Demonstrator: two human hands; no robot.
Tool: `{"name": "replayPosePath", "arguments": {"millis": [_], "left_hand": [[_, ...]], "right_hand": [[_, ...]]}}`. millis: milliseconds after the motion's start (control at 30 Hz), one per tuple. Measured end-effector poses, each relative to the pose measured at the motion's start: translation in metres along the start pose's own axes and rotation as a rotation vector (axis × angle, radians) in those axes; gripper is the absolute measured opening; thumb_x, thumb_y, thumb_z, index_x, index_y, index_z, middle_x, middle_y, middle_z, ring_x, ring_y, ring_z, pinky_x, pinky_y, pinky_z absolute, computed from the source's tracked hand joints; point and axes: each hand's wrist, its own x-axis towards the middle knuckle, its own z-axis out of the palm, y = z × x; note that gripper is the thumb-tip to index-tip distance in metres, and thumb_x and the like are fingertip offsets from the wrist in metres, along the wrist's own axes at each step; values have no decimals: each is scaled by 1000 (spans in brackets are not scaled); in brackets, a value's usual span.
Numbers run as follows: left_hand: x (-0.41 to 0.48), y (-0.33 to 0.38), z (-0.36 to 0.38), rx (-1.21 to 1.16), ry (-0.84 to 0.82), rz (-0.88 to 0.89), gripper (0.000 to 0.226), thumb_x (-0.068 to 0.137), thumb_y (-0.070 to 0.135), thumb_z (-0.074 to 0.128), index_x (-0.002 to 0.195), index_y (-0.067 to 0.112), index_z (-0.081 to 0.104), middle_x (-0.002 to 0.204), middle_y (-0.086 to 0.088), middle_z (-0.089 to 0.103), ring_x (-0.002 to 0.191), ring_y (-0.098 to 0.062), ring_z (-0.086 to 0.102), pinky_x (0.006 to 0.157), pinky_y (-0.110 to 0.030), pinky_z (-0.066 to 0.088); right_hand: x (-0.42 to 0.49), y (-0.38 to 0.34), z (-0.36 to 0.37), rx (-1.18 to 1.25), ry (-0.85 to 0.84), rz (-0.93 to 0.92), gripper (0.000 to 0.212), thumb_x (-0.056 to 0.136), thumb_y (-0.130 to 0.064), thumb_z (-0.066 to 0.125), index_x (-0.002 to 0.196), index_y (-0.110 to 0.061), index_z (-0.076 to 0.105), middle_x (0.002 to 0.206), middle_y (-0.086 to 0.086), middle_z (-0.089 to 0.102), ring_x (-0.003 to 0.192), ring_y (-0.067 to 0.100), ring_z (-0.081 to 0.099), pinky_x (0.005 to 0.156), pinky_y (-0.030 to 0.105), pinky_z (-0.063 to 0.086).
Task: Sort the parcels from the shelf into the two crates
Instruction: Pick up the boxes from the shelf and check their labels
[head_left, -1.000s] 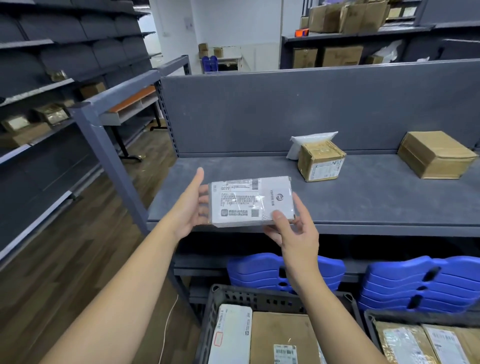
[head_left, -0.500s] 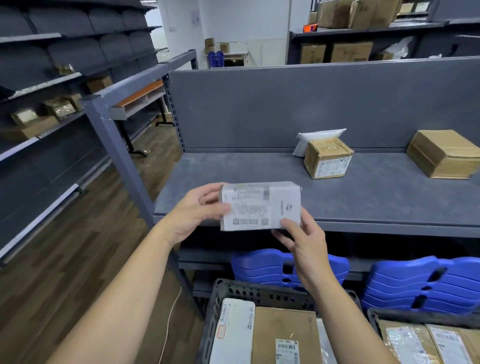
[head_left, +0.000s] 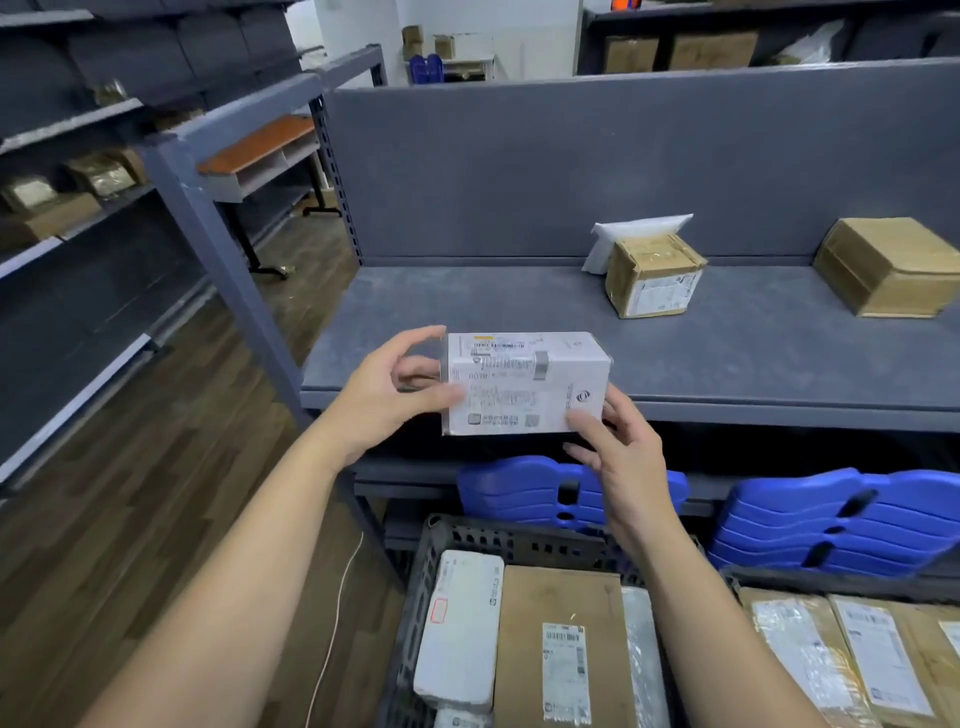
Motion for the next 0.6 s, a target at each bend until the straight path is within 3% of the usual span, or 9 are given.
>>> {"name": "replayPosePath", "arguments": {"millis": [67,133,233,333,467,600], "left_hand": [[-5,-2,7,-51,29,-67,61,84,31,81,138,21,55,116,-8,78,116,-32,69,101,-49,56],[-12,-8,15,-41,6,-121,74,81,43,85,143,18,54,119,-6,77,117,-29,70,101,-54,55],[-23,-17,28,-57,-12,-164,80,77,45,82,147,18,52,125,-1,75,120,-21,69,95,-50,57],[-33,-26,41,-81,19,-194,67,87,27,77,148,16,52,119,6,75,108,-11,72,87,-41,62],[-47,-33,57,-84,18,-235,43,97,17,67,139,17,61,114,6,77,99,-11,73,73,-26,61],[-66,-42,68,-24,-39,-303,35,99,24,63,134,19,66,121,1,77,104,-17,73,80,-37,59]], "right_hand": [[-5,3,-6,31,12,24,37,98,-11,67,133,-24,66,125,-1,74,113,16,71,92,38,59],[-10,6,-13,49,35,49,32,98,-10,68,128,-21,65,124,1,74,114,20,71,94,43,59],[-19,14,-24,30,47,69,34,92,-14,74,124,-18,64,123,2,74,115,24,70,96,50,59],[-28,22,-38,-6,22,103,50,80,-26,76,129,-20,62,125,0,72,109,17,72,95,46,59],[-40,38,-59,-39,-58,181,68,88,-23,80,149,-24,50,127,-2,73,112,18,72,97,44,58],[-52,55,-77,-84,-156,254,81,78,-35,79,152,-35,47,122,1,74,113,21,72,95,41,56]]}}
